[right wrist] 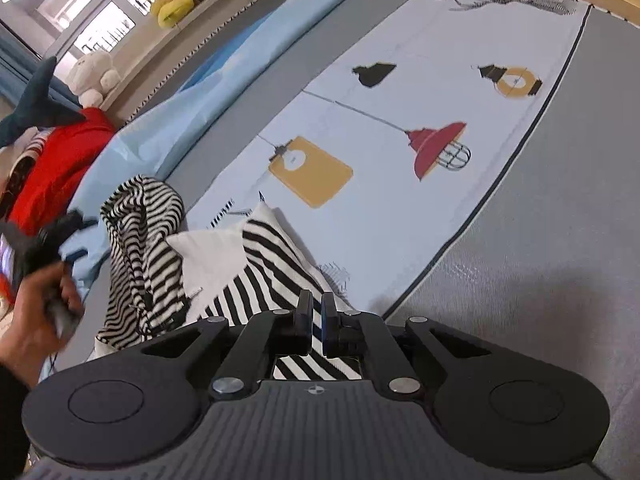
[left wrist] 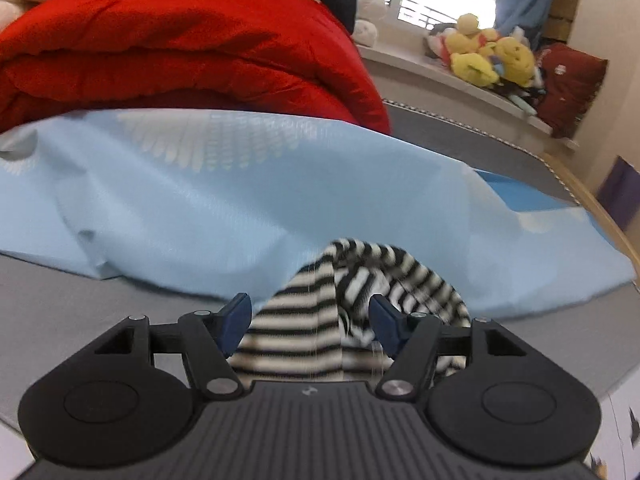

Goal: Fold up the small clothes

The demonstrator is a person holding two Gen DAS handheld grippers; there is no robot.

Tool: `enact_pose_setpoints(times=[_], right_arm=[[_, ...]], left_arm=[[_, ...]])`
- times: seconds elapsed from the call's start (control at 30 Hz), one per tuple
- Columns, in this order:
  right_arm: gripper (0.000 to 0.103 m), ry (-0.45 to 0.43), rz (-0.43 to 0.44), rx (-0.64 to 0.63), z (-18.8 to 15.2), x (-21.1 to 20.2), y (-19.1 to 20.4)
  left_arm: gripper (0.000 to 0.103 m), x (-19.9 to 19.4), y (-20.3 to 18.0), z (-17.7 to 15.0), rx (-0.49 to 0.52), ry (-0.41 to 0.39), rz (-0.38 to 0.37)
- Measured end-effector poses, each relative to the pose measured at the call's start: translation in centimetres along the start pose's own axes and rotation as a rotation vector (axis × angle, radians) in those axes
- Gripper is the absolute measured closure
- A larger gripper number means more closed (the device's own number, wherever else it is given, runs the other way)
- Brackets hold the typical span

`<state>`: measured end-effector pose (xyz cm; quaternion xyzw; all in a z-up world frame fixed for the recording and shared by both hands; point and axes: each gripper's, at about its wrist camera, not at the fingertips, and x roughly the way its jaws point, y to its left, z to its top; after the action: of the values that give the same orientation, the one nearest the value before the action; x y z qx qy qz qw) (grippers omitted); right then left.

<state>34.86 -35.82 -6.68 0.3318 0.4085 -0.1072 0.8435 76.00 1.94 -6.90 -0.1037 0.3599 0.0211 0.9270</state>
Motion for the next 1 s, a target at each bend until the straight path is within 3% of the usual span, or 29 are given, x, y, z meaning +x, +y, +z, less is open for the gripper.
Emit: enact_pose_setpoints(times=[0.07, 0.13, 0.17, 0.2, 0.37, 0.57, 0.67, 0.73, 0.8, 0.87, 0.93, 1.0], right_arm=[[0.099, 0.018, -0.001, -0.002, -0.3, 0.4, 0.1], [0.099, 0.029, -0.001, -0.019, -0.5, 0.6, 0.4], [0.099, 0.028, -0.003, -0.027, -0.6, 0.7, 0.6], [0.099, 0.029, -0.006, -0.032, -0.7, 0.8, 0.7], [0.099, 0.051, -0.012, -0.022, -0.9, 1.0, 0.9], [0.099, 0.047, 0.032, -0.018, -1.2, 0.1, 2.3], [0.099, 0.027, 0.055, -0.011, -1.2, -0.7, 2.8], [0.099, 0.010, 0.062, 0.000, -1.2, -1.1, 2.9], [0.099, -0.004, 0.071, 0.004, -1.3, -1.5, 3.0], [0.099, 0.003, 0.076, 0.004, -1.5, -1.6, 3.0], [0.099, 0.009, 0.085, 0.000, -1.7, -1.7, 3.0], [0.099, 0.017, 0.098, -0.005, -1.8, -1.6, 3.2]], left_arm=[[0.037, 1.8, -0.3, 0.2, -0.011, 0.016, 0.030], [0.069, 2.9, -0.4, 0.0, -0.004, 0.041, 0.054], [0.098, 3.7, -0.5, -0.3, 0.011, 0.081, 0.039], [0.099, 3.7, -0.5, -0.6, 0.028, 0.098, 0.028], [0.099, -2.0, -1.2, -2.5, 0.154, -0.007, -0.047], [0.099, -18.2, -0.6, -9.3, 0.277, -0.076, -0.256], [0.099, -27.5, 1.7, -14.4, 0.256, -0.083, -0.336], [0.099, -32.9, 4.0, -17.9, 0.198, -0.058, -0.339], [0.098, -37.3, 6.3, -21.5, 0.103, 0.025, -0.342], [0.096, -40.2, 7.0, -24.7, 0.130, 0.132, -0.366], [0.092, -42.3, 6.7, -25.8, 0.230, 0.154, -0.321], [0.078, -43.0, 7.7, -24.6, 0.182, 0.123, -0.308]])
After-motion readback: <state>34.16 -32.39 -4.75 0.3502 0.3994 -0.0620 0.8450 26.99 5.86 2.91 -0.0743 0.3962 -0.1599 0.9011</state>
